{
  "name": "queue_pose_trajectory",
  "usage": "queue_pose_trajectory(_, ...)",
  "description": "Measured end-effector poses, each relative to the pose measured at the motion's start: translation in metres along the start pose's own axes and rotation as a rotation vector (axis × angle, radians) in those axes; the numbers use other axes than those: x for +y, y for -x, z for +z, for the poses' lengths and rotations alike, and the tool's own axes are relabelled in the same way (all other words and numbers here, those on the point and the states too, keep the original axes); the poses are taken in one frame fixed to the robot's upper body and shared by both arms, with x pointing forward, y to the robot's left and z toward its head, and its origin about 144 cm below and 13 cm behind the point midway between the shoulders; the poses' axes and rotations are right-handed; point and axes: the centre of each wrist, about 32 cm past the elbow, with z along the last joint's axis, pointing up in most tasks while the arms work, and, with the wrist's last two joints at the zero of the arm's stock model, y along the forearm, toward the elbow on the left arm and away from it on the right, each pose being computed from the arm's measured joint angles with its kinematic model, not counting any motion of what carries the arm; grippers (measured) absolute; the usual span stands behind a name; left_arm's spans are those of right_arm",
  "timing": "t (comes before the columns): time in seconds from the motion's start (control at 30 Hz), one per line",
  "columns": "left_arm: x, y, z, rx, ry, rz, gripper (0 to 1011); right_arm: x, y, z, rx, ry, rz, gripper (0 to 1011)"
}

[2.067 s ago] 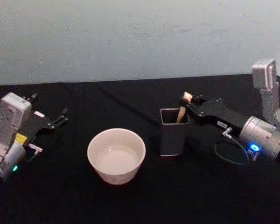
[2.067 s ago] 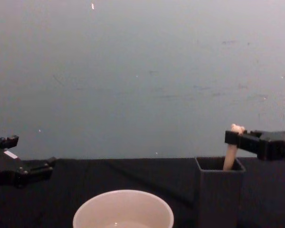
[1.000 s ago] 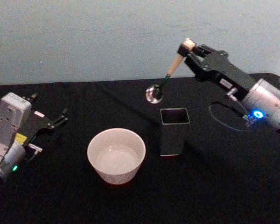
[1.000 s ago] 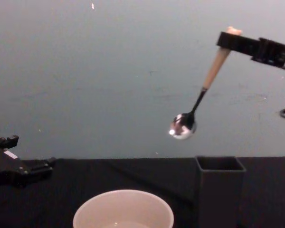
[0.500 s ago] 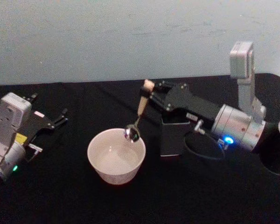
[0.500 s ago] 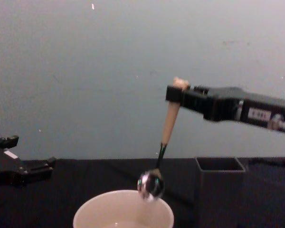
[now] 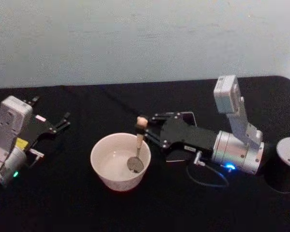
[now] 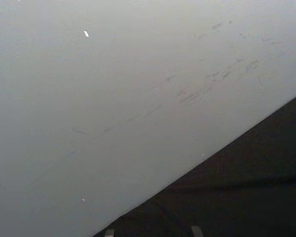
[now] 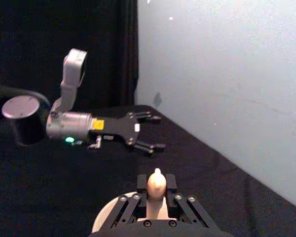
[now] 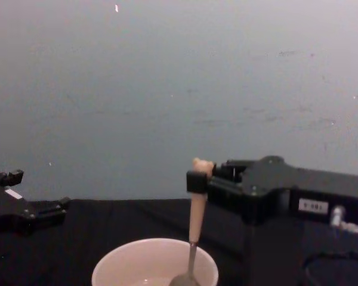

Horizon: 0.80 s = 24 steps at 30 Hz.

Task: Pick up the stirring spoon with one hand, stir inside the cup, then place it back in its original position.

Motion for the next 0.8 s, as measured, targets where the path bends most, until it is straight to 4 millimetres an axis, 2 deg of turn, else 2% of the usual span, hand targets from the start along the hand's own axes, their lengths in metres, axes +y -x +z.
queue_pose_trajectory(0.33, 0.0, 0.0, 0.0, 0.0, 0.0, 0.0, 1001, 0.012, 0.008, -0.006, -0.016, 0.017, 0.057, 214)
queue_pose_trajectory(0.8, 0.0, 0.0, 0.0, 0.0, 0.0, 0.0, 1001, 0.044, 0.019, -0.012, 0.0, 0.019, 0.089, 214)
